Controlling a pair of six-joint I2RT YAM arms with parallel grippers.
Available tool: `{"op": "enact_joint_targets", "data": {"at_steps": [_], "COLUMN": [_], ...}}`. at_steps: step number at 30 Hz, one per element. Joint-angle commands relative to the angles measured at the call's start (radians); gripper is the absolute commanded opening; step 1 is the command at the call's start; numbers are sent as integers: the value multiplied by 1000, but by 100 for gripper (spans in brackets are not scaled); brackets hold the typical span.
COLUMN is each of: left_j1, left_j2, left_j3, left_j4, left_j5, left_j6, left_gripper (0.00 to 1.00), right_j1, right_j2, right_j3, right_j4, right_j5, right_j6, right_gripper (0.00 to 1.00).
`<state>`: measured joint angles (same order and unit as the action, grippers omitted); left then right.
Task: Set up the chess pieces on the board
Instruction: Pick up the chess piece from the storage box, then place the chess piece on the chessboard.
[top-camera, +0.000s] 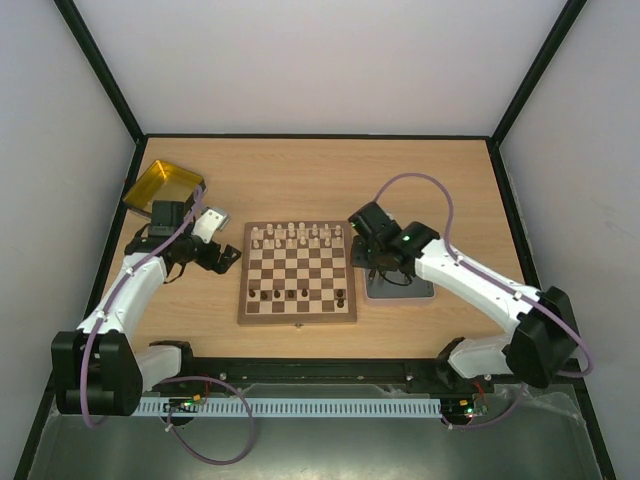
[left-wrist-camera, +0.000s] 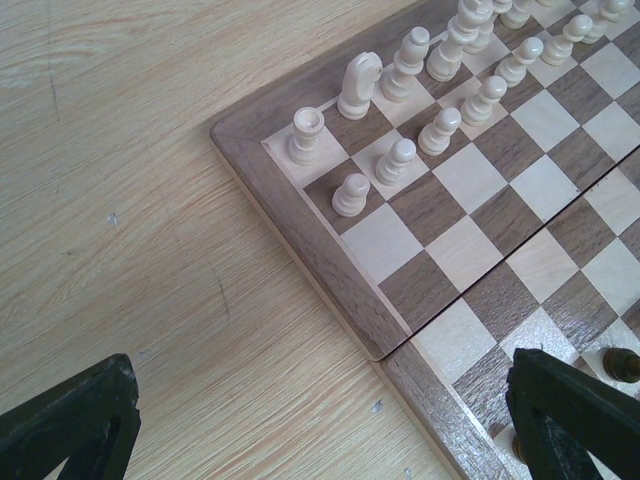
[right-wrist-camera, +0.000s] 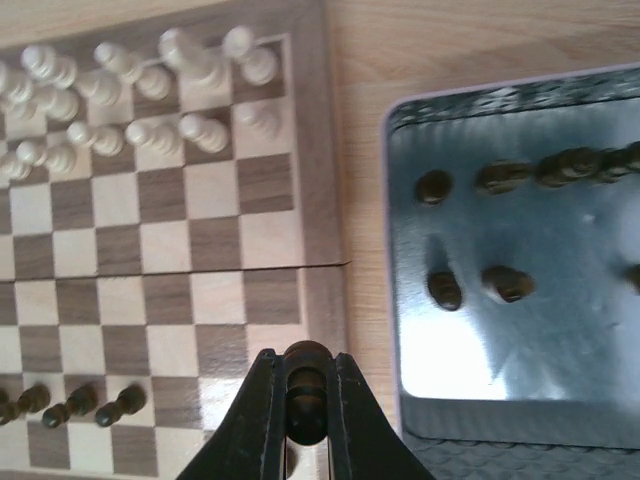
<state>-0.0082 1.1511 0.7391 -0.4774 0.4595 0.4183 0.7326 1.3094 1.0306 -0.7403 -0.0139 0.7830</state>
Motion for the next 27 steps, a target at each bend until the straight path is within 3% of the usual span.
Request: {"op": "enact_joint_targets", "data": {"at_steps": [1, 10, 27], "left_j1": [-4, -6, -6], "left_j2": [5, 6, 2], "left_j3": [-5, -5, -6], "left_j4": [2, 1, -2], "left_j5": [-3, -3, 3], "left_j6": [-3, -3, 1], "left_gripper": [100, 99, 100], "right_j1": [93, 269, 318], "right_j2": [76, 264, 354], "right_j3": [66, 163, 140], "right_j4": [-45, -32, 29], "right_j5": [39, 45, -16], "right_j6": [35, 28, 20], "right_gripper": [2, 2, 5]}}
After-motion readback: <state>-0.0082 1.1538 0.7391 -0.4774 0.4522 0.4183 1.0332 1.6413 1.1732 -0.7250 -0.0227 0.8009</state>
